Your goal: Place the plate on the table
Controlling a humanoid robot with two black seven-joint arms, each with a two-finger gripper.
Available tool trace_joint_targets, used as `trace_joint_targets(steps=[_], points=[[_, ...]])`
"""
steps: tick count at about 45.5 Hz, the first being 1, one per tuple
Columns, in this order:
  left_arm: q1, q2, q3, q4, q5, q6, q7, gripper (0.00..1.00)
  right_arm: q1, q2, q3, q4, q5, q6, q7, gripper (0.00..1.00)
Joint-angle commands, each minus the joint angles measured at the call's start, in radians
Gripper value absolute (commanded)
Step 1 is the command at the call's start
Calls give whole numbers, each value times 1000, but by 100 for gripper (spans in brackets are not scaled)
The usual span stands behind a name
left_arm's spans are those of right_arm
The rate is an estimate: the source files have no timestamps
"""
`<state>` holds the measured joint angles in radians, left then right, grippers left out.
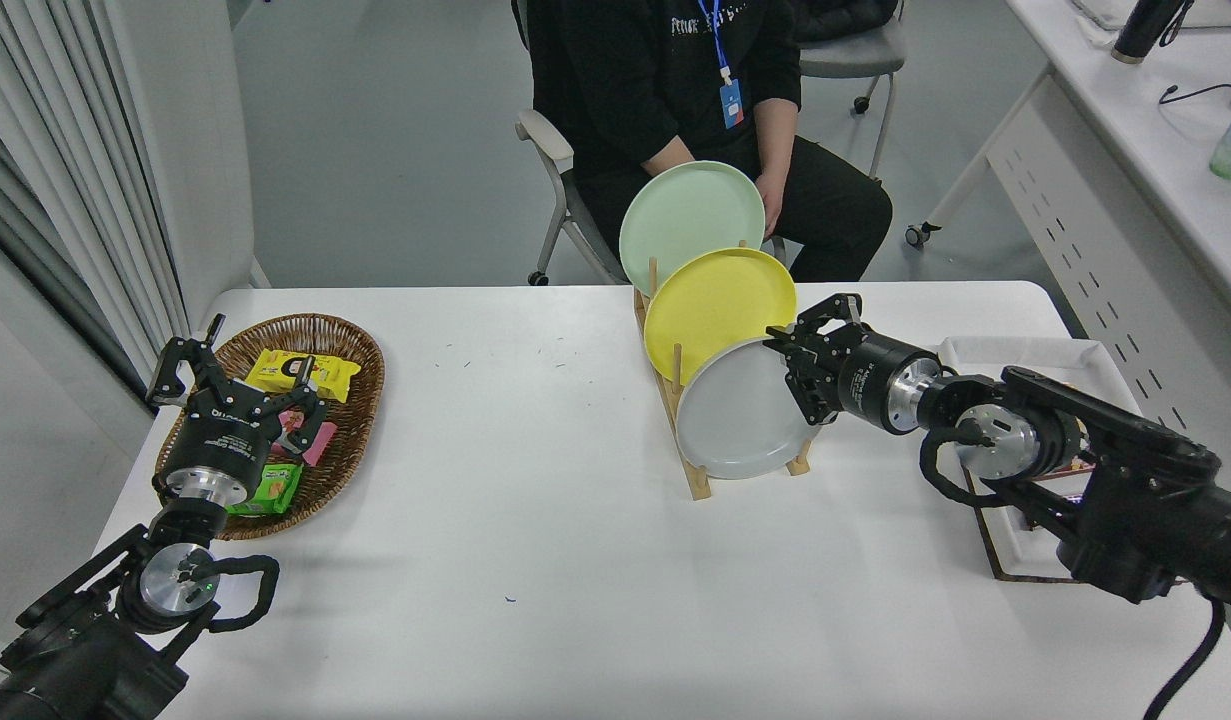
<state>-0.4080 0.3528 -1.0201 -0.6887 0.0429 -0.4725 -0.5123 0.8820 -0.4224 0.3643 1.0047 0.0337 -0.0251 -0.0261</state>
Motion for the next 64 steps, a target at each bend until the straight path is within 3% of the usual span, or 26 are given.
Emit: trace_joint_targets(steps=[1, 43, 64], points=[[0, 0, 0, 0, 0, 0, 0, 98, -1, -13, 1, 5, 2, 7, 0, 6], [0, 0, 0, 0, 0, 0, 0, 98, -8, -70, 1, 101, 26, -9, -2, 0], [0, 0, 0, 0, 0, 0, 0, 98, -11, -134, 1, 218, 132, -10, 0, 0]])
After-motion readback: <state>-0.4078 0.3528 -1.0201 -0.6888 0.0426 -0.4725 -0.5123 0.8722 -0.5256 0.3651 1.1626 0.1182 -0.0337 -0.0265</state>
